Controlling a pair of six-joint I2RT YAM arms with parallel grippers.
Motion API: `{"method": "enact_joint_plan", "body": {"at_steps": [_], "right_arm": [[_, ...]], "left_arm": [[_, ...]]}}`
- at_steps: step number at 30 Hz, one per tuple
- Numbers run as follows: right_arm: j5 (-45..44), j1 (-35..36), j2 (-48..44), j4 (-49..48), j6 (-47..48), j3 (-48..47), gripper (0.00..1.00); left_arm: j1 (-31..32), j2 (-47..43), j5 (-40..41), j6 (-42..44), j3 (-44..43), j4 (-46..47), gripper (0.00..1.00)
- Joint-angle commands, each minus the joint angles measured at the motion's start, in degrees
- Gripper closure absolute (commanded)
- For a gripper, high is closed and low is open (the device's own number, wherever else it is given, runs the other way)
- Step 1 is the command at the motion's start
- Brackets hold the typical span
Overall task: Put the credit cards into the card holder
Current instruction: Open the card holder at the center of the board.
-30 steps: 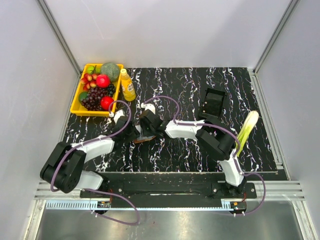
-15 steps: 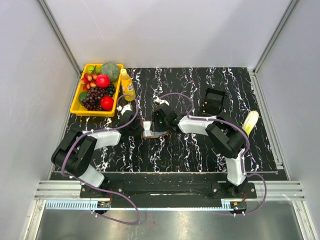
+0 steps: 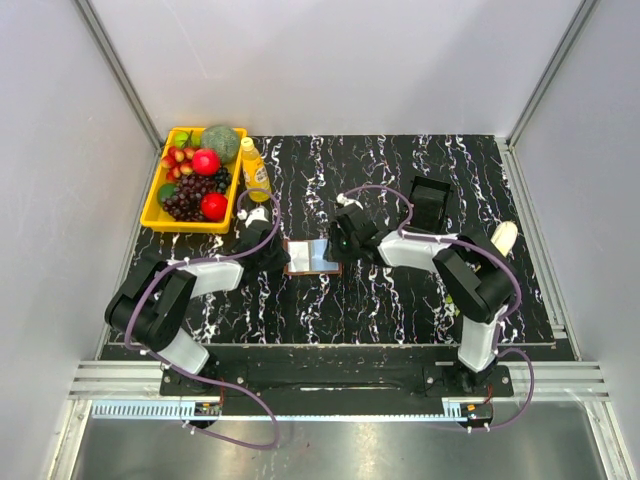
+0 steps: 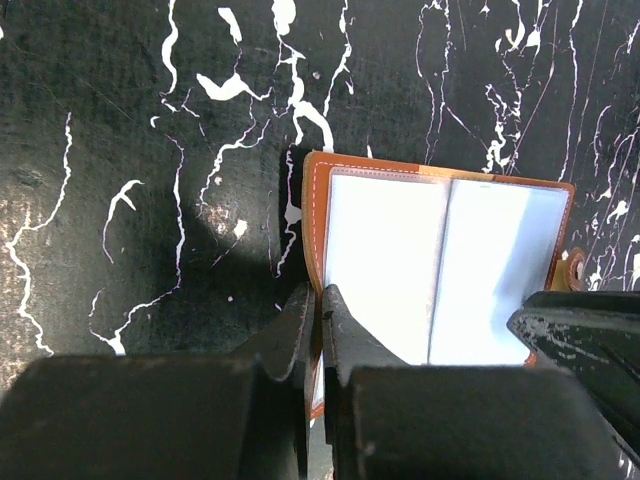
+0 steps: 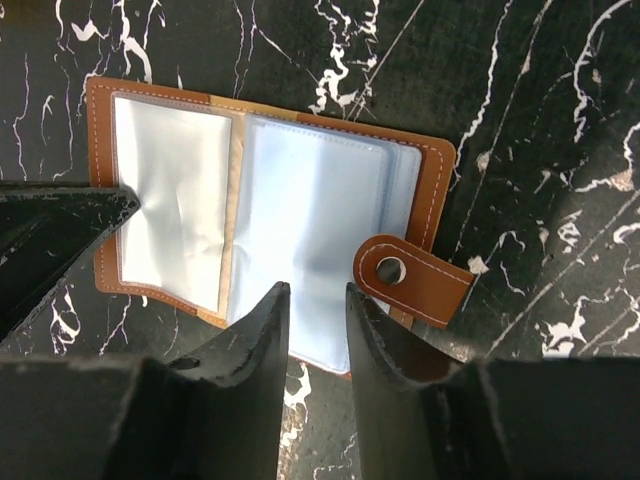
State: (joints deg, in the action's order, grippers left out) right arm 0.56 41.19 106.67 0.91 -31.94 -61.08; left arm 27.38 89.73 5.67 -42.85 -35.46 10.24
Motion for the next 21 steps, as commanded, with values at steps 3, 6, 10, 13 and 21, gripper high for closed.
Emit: {"method": "enact_joint_plan", "body": {"at_steps": [3,6,10,13,21], "right_arm": [[-2.6,-0.3,8.0,7.3,1.2,-1.9,0.71],[-9.1,-0.3,9.2,10.2,1.6,-1.9,0.73],[-14.4,-0.3,9.3,13.4,1.0,-1.6,0.78],[-9.5,-0.3,8.0,9.7,2.9,0.1,0.73],[14.1,-0.3,9.0,-3.7,-0.4,1.9,0.63]], "left_arm": [[-0.3,0.4,1.6,4.3,3.0,-11.3,1.0],[-0.2,0.2,1.5,3.0,4.1,-11.3,1.0],[0.0,0.1,3.3,-0.3,4.8,-12.9,1.0],[0.3,0.3,2.4,-0.4,5.2,-11.8,1.0],[1.4,1.4,1.6,-2.1,5.6,-9.0,1.0]]}}
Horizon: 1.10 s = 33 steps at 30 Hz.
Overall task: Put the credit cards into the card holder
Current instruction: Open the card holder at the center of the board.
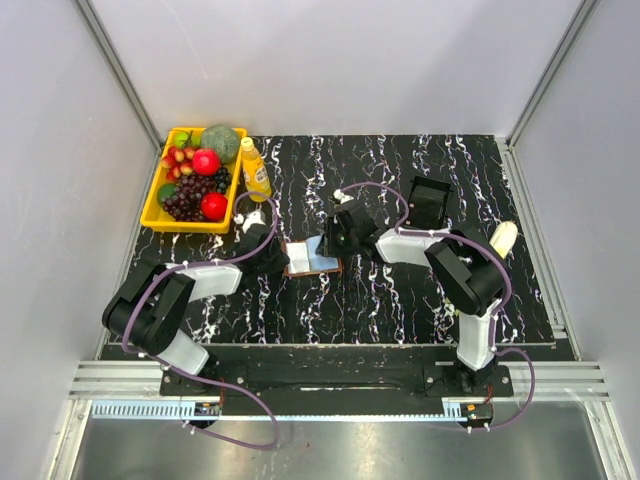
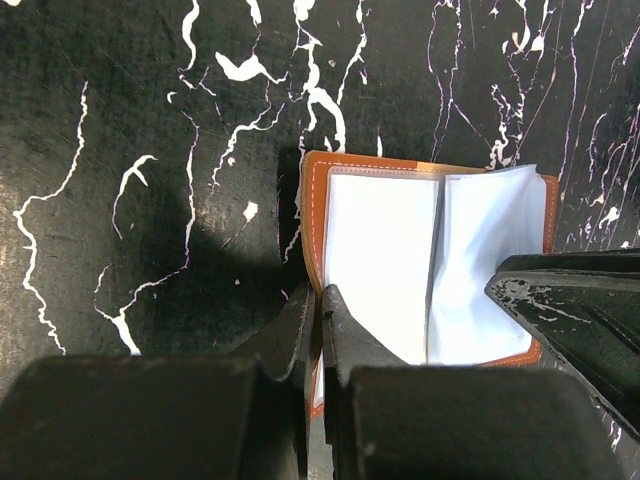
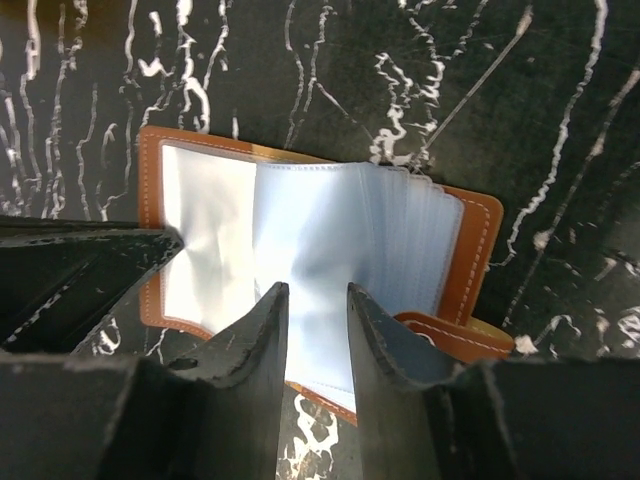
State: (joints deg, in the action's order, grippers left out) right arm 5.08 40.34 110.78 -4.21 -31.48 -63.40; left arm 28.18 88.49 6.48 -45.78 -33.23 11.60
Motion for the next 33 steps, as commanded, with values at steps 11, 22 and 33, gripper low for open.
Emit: {"method": "enact_joint_plan", "body": {"at_steps": [11,22,33], "right_arm": [[15.3,0.6,-0.2,-7.1,-2.2,7.0,0.63],[-2.1,-2.7,-6.9,7.5,2.9,4.8,0.58],[-2.0,-4.2,-9.3,8.1,2.8,5.5,0.59]], "left_arm": [[0.7,2.1,1.1,0.3,3.2,-10.6,1.0],[0.7,3.4,2.0,0.6,3.8,-9.8,1.0],[0.8,4.2,1.6,1.8,4.0,-8.9,1.0]]}}
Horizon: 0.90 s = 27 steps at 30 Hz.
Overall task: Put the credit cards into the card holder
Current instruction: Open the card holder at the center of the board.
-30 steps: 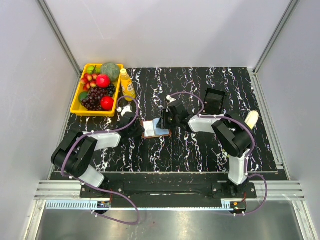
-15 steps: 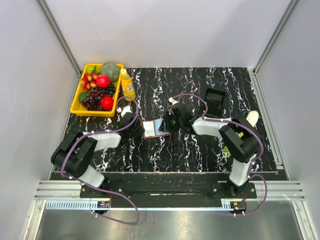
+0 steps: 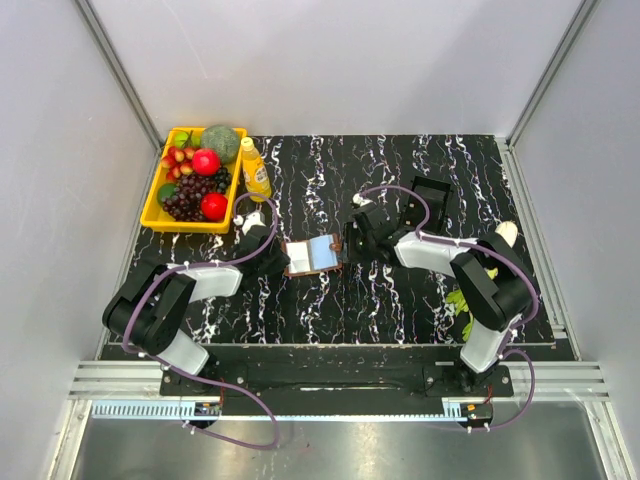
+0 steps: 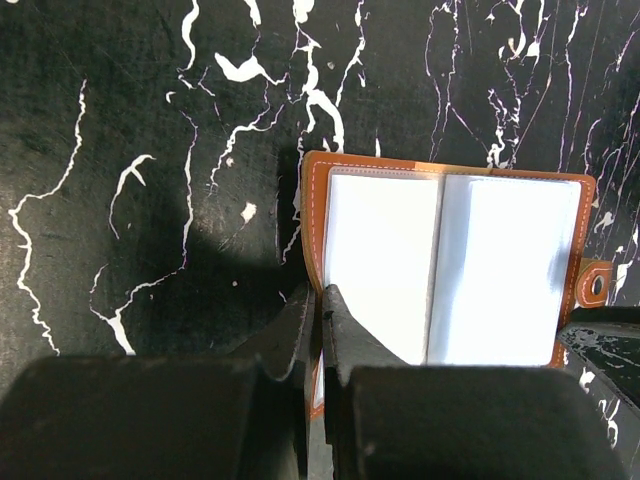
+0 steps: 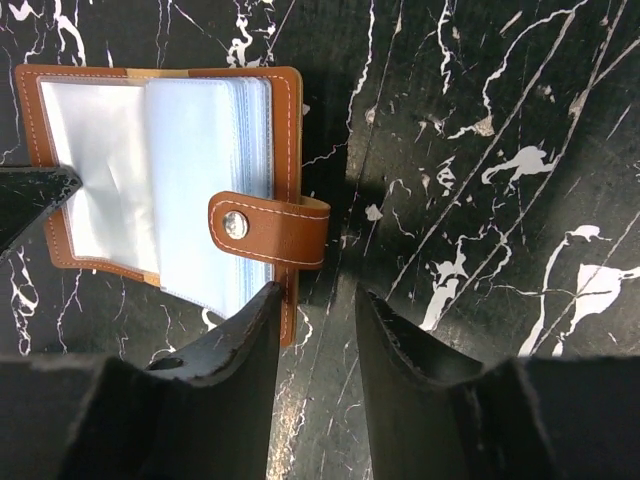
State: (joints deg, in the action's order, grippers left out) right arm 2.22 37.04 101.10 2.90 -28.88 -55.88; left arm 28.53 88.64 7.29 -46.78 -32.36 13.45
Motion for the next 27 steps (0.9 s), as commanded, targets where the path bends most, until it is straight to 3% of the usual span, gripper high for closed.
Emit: {"method": "enact_joint_plan", "body": {"at_steps": [1,7,15,17,22,27], "right_arm": [[2.2,-1.1,1.2,0.2,-0.2,-1.9,0.62],[9.9,-2.2,2.4,-5.2,-2.1,-0.6,0.71],[18.9,-4.2,4.3,-11.8,-6.2,0.8,0.72],[20.1,-4.4,4.3,-14.0,-7.3,1.6,0.86],[25.7,-4.3,2.2,-20.0,-8.9,2.3,1.0],[28.9,-2.8,2.4,-20.4,-9.2,-0.7,1.0]], "left_arm": [[0.5,4.1,0.8,2.9,3.1,-10.7,1.0],[0.5,4.5,-0.2,3.7,3.1,-9.6,1.0],[0.5,4.8,-0.6,4.5,3.1,-8.8,1.0],[0.5,5.0,-0.8,4.4,2.9,-8.6,1.0],[0.6,5.1,-2.5,4.6,3.1,-6.4,1.0],[0.9,4.9,-6.3,3.6,3.3,-2.3,1.0]]}}
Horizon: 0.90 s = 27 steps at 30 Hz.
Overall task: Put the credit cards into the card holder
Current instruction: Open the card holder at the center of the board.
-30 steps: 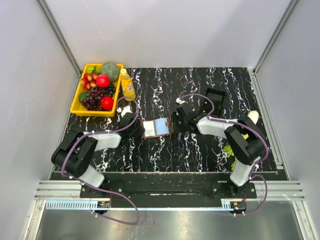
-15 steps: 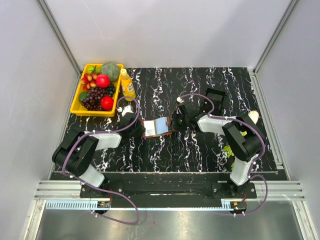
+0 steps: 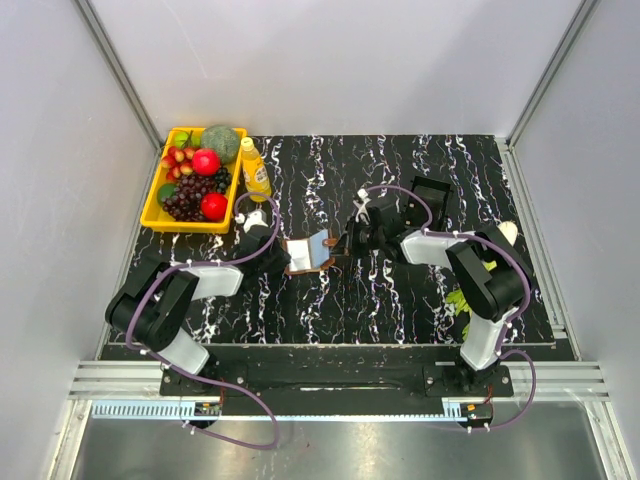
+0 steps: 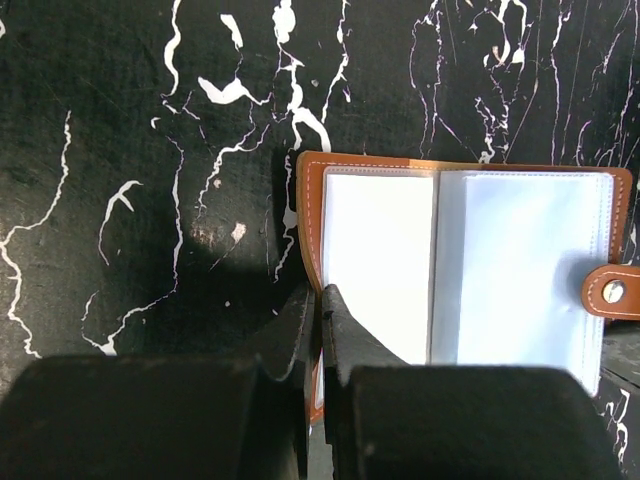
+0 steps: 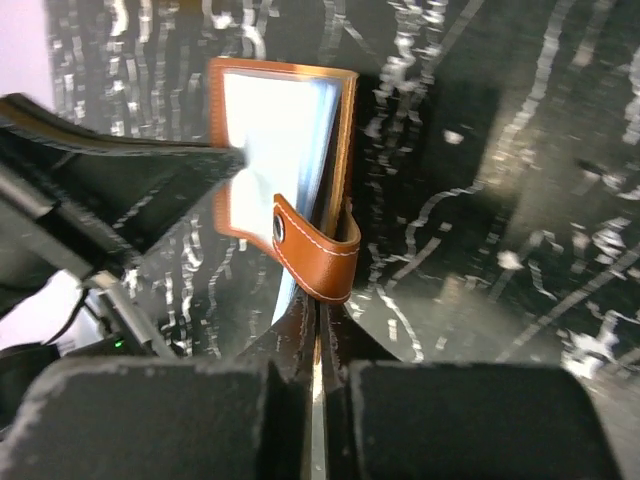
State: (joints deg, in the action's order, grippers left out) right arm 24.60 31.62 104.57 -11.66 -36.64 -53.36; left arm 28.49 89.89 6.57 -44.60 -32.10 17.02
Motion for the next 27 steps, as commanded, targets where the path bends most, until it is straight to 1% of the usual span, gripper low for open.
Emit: {"method": "enact_joint_plan", "body": {"at_steps": [1,2,3,5,6,9,11,13,14,17,22,27], "right_arm": [[7.9,3.4,-1.0,-8.4,-2.5,-3.1,1.0],[8.5,4.1,-1.0,-10.3,-3.6,-3.0,1.0],[7.6,5.2,-0.6,-10.1,-4.5,-3.7,1.0],[6.0,6.8,1.5,-5.9,-4.1,-6.7,1.0],[5.6,7.6,2.8,-6.4,-4.4,-7.5,1.0],[0.6,8.5,6.3,-5.7,-5.7,-8.3,1.0],[-0.9,8.2,7.7,-4.4,-5.4,-8.5,1.0],[-3.5,8.1,6.2,-3.7,-5.0,-7.3,1.0],[-5.7,8.0,4.5,-2.4,-4.0,-6.6,1.0],[-12.6,7.4,-0.6,0.8,-1.5,-3.7,1.0],[-14.0,3.5,-5.3,-0.1,-1.9,2.7,1.0],[-13.7,2.8,-2.2,0.7,-2.0,4.7,1.0]], "left_arm": [[1.0,3.8,-6.2,1.2,3.0,-5.1,1.0],[1.0,4.0,-6.3,0.8,2.8,-4.5,1.0],[1.0,4.4,-7.9,0.6,2.8,-3.8,1.0],[1.0,4.5,-8.3,0.0,2.8,-3.0,1.0],[1.0,4.5,-8.5,-0.2,3.4,-2.1,1.0],[1.0,4.2,-7.9,-0.6,3.7,-2.7,1.0],[1.0,3.5,-6.8,-0.8,4.0,-4.1,1.0],[1.0,3.1,-6.8,-0.9,4.3,-5.0,1.0],[1.0,2.9,-5.1,-0.8,4.2,-5.9,1.0],[1.0,2.7,-3.9,-0.1,4.1,-7.6,1.0],[1.0,3.5,-3.0,0.7,3.0,-8.7,1.0],[1.0,4.2,-2.6,1.3,2.7,-9.3,1.0]]}}
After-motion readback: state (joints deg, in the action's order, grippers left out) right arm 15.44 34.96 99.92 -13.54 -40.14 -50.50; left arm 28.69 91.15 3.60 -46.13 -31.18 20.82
